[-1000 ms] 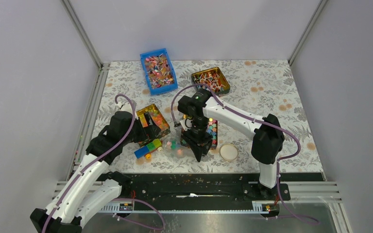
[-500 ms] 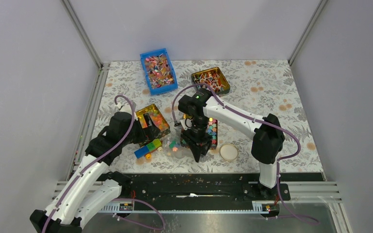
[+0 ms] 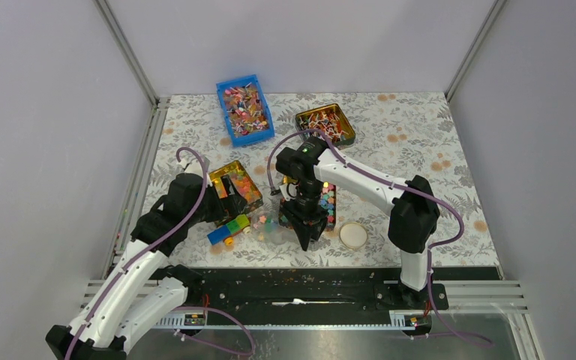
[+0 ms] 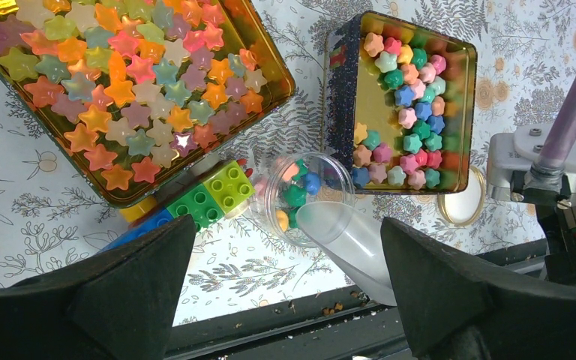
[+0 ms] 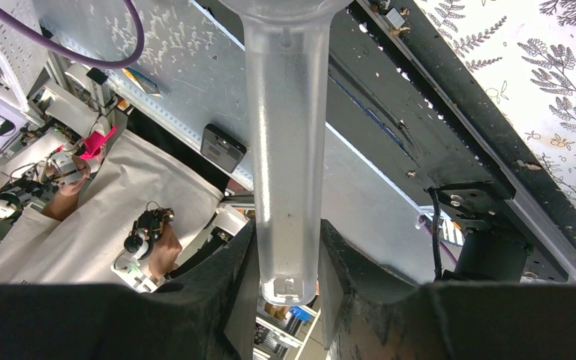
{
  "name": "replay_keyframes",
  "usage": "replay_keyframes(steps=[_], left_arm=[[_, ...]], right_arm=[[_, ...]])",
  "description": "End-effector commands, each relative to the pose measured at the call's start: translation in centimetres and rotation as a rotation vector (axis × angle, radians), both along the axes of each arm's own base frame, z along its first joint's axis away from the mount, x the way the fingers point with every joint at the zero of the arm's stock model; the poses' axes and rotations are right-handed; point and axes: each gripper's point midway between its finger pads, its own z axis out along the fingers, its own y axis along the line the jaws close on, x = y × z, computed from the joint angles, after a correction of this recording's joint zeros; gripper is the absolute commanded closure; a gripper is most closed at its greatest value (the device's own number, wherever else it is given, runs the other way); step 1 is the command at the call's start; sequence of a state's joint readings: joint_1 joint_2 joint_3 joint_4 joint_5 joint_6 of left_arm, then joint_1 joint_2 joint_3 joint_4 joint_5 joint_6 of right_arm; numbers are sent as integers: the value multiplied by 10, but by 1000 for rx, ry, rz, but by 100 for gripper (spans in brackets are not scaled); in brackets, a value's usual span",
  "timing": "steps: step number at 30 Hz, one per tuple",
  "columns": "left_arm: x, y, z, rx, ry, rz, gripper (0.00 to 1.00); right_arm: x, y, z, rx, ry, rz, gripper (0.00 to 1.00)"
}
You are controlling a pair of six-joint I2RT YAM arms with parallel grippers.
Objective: Pack the candies
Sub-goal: Place the fake candies in the packing bottle, then adjust the storage box at the center of the board.
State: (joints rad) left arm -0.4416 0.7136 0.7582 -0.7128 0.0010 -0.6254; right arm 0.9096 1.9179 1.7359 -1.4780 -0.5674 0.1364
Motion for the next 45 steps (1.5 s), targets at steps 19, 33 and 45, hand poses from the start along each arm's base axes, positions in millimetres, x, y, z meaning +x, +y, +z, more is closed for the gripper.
replay_keyframes(steps=[19, 33, 45], left_arm=[[28, -48, 16, -63, 28, -205, 6], [73, -112, -4, -69, 182, -319, 23], [90, -132, -79, 70, 408, -329, 49]], right_arm=[[33, -12, 11, 143, -168, -124, 100], [73, -86, 10, 49, -389, -340, 100], [64, -112, 5, -33, -397, -386, 100]])
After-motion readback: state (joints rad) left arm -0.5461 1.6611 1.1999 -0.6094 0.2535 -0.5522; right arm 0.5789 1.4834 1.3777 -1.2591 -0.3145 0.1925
